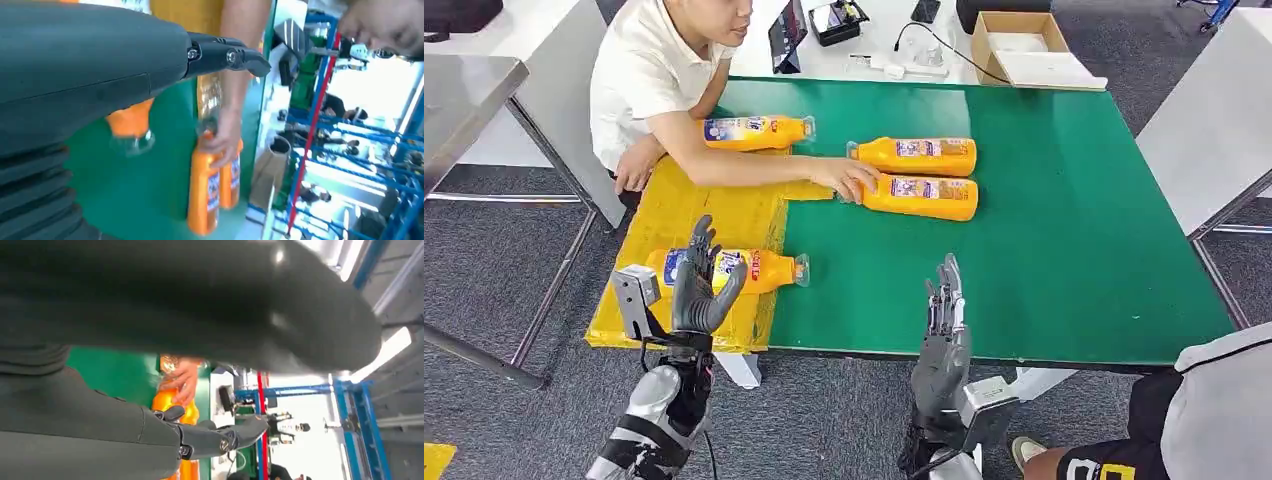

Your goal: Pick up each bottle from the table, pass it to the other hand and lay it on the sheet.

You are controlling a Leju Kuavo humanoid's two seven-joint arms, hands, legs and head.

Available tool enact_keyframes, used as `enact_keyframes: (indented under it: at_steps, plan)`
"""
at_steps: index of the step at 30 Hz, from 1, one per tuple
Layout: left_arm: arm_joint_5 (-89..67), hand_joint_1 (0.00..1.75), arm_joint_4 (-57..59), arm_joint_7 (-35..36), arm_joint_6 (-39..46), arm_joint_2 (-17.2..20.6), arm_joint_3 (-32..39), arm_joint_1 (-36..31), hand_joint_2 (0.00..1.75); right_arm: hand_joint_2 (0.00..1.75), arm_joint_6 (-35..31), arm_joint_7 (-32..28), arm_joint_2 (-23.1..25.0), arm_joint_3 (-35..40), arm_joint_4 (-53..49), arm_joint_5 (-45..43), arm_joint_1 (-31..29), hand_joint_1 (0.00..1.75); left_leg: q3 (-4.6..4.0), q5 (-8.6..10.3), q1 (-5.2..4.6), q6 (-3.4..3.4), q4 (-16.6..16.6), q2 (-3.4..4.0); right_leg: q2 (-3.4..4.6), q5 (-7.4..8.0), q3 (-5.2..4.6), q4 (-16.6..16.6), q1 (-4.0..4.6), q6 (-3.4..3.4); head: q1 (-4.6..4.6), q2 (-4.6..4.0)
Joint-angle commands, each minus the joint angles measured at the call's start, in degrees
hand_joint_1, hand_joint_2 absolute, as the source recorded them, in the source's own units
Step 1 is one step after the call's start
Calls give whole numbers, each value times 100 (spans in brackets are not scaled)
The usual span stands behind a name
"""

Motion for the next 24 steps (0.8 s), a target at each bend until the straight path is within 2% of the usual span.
enact_keyframes:
  at_steps: [1, 2, 4, 5, 6, 8, 9, 11, 13, 14, 15, 17, 18, 19, 24]
  plan:
    - [126, 0, -564, 47, 106, 155, -462, 330, 175, 0, -425, 9, 89, -328, -115, 117, 123, 0, 9, -1, 4, -7, -2, 0, -1, -1, 10, -3, 5, -9, 0, 0]
    - [186, 0, -761, 57, 169, 184, -560, 556, 175, 0, -570, 9, 98, -302, 77, 116, 140, 0, 33, -12, 14, -17, 3, 4, 1, -11, 34, 0, 15, -23, 0, 0]
    - [14, 0, -1080, -59, 358, 239, -723, 910, 175, 0, -976, 9, 53, -240, 241, 303, 132, 0, 19, -5, 5, -6, -5, 10, 9, -1, 19, -7, 5, -9, 0, 0]
    - [-67, 0, -1215, -126, 447, 256, -773, 1036, 175, 175, -1267, 9, 79, -242, 277, 472, 143, 0, 34, -11, 7, -9, -7, 18, 16, -5, 32, -9, 8, -14, 0, 0]
    - [-93, 0, -1308, -157, 473, 265, -810, 1119, 175, 175, -1493, 9, 42, -174, 285, 712, 140, 0, 28, -8, 5, -7, -8, 19, 16, -3, 26, -10, 5, -10, -2, 0]
    - [-469, 0, -1471, -418, 663, 333, -963, 1137, 175, 175, -2622, 55, -297, -7, 578, 2190, -16, 0, 28, -12, 8, -8, -5, 19, 14, -6, 28, -8, 9, -12, -2, 0]
    - [-1010, 0, -1428, -460, 1018, 363, -1047, 1063, 175, 175, -2634, 113, -342, -224, 639, 2463, -16, 0, 45, -20, 12, -12, -7, 24, 17, -11, 44, -12, 13, -17, -2, 0]
    - [-2603, 0, -1144, -407, 2004, 419, -1200, 837, 175, 175, -2634, 9, -221, -1098, 691, 4010, 22, 0, 20, -2, 6, -6, -10, -5, -7, -3, 26, -14, 7, -8, -2, 0]
    - [-2650, 0, -927, -245, 1960, 313, -1106, 777, 175, 175, -2634, 510, -509, -1153, 954, 4344, -188, 0, 24, 0, 6, -7, -12, -14, -15, -3, 33, -17, 7, -11, 0, 0]
    - [-2505, 0, -820, -206, 1806, 269, -1069, 753, 175, 175, -2634, 836, -654, -1237, 1187, 4829, -349, 0, 22, 2, 5, -5, -13, -6, -7, 2, 28, -19, 6, -8, -2, 0]
    - [-2580, 0, -729, -287, 1812, 251, -1106, 700, 175, 175, -2634, 1085, -799, -1235, 1501, 5040, -544, 0, 33, 1, 6, -8, -16, -5, -6, 1, 39, -22, 7, -13, -2, 0]
    - [-2613, 0, -563, -325, 1781, 191, -1189, 583, 175, 175, -2634, 1139, -984, -1235, 2218, 4932, -979, 0, 39, 2, 10, -7, -16, 2, 1, 7, 48, -29, 11, -13, -2, 0]
    - [-2499, 0, -515, -338, 1541, 214, -1304, 506, 175, 175, -2634, 1281, -1073, -1242, 2643, 5314, -1190, 0, 33, 5, 5, -4, -14, -1, -1, 8, 41, -25, 6, -8, 0, 0]
    - [-2501, 0, -481, -340, 1517, 199, -1379, 468, 175, 175, -2634, 1165, -1051, -1415, 2886, 5341, -1315, 0, 23, 6, 5, -2, -10, 0, 0, 10, 30, -21, 6, -5, 0, 0]
    - [-2434, 0, -475, -298, 1396, 237, -1501, 430, 175, 175, -2621, 1303, -1106, -1305, 3767, 5458, -1725, 0, 35, 12, 1, 4, -13, 6, 3, 19, 40, -22, 3, -1, 0, 0]
